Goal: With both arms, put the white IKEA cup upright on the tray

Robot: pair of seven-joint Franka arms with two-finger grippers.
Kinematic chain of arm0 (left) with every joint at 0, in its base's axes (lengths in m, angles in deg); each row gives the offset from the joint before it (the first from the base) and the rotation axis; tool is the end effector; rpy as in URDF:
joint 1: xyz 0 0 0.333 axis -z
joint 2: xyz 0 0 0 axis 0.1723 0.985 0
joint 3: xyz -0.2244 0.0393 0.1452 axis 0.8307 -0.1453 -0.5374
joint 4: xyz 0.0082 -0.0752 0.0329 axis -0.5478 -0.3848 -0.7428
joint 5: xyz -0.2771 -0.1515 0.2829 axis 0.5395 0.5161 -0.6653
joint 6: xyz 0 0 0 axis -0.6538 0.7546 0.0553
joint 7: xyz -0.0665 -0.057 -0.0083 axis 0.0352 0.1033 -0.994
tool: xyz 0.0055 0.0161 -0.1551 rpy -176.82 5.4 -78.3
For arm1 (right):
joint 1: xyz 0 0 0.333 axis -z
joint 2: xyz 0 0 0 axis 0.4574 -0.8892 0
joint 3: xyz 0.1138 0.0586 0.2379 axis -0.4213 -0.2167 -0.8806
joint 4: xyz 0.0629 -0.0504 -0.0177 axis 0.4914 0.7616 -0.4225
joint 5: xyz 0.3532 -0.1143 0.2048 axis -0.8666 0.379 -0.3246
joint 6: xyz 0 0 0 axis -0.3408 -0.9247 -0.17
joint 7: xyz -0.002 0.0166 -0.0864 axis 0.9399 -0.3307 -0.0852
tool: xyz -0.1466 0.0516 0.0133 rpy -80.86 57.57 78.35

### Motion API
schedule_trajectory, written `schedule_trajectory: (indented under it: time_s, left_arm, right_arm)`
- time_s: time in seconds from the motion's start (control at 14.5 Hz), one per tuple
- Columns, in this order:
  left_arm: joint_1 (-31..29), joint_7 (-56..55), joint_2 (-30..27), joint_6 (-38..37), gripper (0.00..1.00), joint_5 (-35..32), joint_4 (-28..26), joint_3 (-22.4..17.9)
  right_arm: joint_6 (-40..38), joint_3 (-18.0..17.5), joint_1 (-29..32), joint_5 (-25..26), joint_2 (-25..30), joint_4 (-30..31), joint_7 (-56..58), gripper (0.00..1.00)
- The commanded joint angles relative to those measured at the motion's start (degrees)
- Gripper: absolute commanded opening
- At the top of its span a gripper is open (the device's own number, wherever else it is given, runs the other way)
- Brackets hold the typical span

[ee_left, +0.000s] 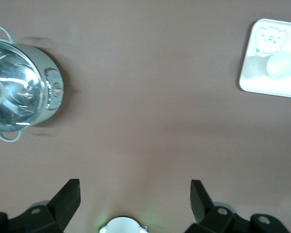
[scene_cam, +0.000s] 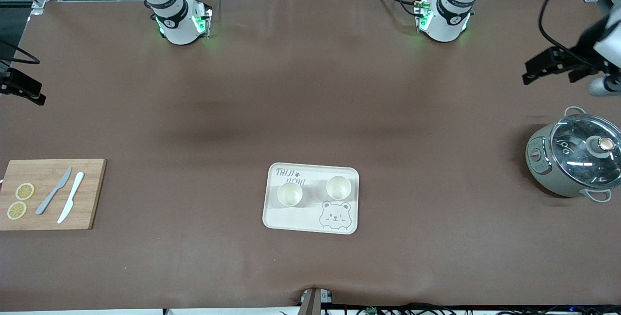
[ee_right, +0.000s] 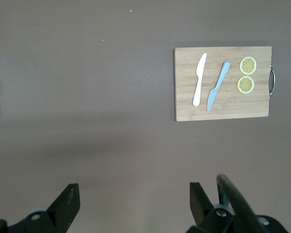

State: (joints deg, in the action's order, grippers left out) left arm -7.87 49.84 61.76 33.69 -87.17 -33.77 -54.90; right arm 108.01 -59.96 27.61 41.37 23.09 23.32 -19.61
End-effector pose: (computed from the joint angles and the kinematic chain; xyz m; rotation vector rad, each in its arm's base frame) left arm 0.5684 -0.0904 0.5799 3.1216 0.0494 -0.1308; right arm 0.5973 -0.0484 0.5658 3.0587 -0.0355 -0.0072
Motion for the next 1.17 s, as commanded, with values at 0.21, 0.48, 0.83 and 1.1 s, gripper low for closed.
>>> schedule_trajectory:
  time_s: [0.21, 0.48, 0.83, 1.1]
  left_arm:
    - [0.32, 4.88, 0.57, -0.30, 1.00, 0.28, -1.57, -0.60]
    - [-0.21, 7.71, -0.49, -1.00, 1.00, 0.11, -1.92, -1.39]
    - [6.73, 7.71, -3.22, 0.13, 1.00, 0.54, -6.05, -9.30]
    - [6.56, 7.80, -3.57, 1.37, 1.00, 0.46, -7.72, -9.48]
  right_arm:
    - [0.91, -0.15, 0.23, 0.70, 0.62, 0.54, 0.14, 1.00]
    - [1.52, -0.06, -0.14, -0.16, 0.19, 0.71, -2.67, 1.00]
    - [2.23, -0.15, 0.06, -2.55, -0.87, 0.45, -2.32, 1.00]
    - [2.23, -0.24, 0.06, -2.46, -1.49, 0.63, -2.32, 1.00]
